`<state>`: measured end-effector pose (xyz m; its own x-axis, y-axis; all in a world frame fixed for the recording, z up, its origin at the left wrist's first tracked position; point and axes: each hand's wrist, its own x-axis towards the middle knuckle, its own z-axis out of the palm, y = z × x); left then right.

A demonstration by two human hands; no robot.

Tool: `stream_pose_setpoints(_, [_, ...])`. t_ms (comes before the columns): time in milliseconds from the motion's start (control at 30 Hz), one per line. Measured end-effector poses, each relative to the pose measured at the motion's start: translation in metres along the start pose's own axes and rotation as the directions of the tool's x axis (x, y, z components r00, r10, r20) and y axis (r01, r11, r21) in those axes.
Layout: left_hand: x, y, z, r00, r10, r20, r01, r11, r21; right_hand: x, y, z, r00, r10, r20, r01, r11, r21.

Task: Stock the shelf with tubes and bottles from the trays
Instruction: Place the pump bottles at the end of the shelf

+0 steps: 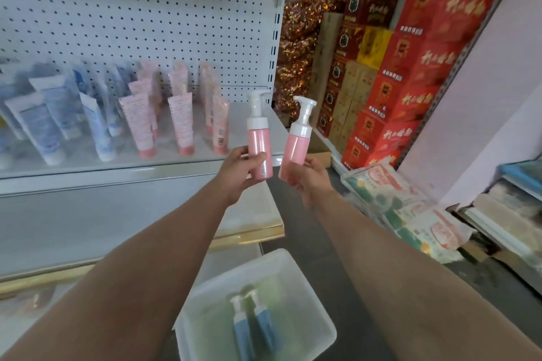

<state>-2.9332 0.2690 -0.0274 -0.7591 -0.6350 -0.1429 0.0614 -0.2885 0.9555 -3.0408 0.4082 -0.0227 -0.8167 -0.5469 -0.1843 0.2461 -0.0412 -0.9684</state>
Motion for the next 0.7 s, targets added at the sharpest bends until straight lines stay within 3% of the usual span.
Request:
stream_pose_setpoints(167, [0.024,0.012,0.024,1.000,-0.011,0.004,0.011,0.996,-0.086,0.045,-0.026,-0.008,0.998,-0.023,0.062,0.023,1.000,0.008])
stream_pose_setpoints(367, [0.056,0.026,0.056,0.991,-0.003,-0.134,-0.030,0.968,-0.249,0.099,-0.054,-0.015,0.986,-0.036,0.162,0.043,0.998,-0.043])
stream_pose_setpoints(600, [0.089,0.021,0.076,0.981,0.112,-0.155,-0.118,0.993,-0.030,0.148,-0.067,-0.019,0.972,0.004,0.237,-0.003,1.000,-0.008])
stream_pose_setpoints(700, [0.099,0.022,0.080,0.975,0.101,-0.200,-0.109,0.994,-0.031,0.167,-0.066,-0.018,0.959,0.037,0.282,-0.029,0.999,-0.034])
